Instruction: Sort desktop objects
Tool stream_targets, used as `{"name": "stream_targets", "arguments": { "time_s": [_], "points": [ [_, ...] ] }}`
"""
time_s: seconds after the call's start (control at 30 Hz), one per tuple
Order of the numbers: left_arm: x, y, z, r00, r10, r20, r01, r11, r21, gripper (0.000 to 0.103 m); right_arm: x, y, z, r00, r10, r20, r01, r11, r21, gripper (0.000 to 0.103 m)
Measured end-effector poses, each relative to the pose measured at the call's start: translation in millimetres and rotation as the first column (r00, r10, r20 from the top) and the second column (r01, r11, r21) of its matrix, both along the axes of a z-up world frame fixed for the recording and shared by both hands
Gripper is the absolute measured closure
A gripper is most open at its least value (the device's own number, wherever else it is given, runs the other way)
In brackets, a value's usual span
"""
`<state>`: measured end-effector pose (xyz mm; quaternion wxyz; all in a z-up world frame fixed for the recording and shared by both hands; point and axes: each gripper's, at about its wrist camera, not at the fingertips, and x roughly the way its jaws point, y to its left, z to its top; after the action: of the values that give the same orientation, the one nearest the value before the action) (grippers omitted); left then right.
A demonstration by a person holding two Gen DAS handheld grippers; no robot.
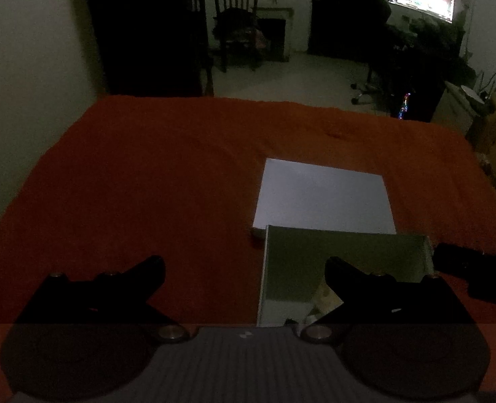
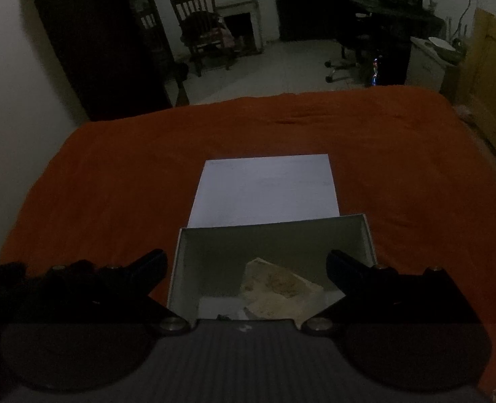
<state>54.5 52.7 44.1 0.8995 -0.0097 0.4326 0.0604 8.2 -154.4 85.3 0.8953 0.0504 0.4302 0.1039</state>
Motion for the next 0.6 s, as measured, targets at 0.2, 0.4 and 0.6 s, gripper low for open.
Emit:
{"name": "stream_targets", "arguments": {
  "time_s": [0.2,0.4,0.6],
  "points": [
    [-1.0,-1.6,2.5,1.0,-0.012,0.005,0.012,1.0,-0.007,0.0,1.5,1.5,0.7,1.0,0.009,-0.004,-0.009,1.0,-0.006,0.0],
    [1.5,-8.1,4.1,1.0,-0.024,-0.002,0.024,1.0,-0.002,0.0,3.0,2.4,-1.0,1.0,0.013,-0.017,-0.013,1.0,-0.012,0.0],
    [2.5,-13.1,3.8,1.0,-0.028,0.001,0.028,1.0,0.008,0.0,5.5,-2.4,-1.3,1.0,0.008,-0.019,-0.008,1.0,-0.01,0.0]
  ]
}}
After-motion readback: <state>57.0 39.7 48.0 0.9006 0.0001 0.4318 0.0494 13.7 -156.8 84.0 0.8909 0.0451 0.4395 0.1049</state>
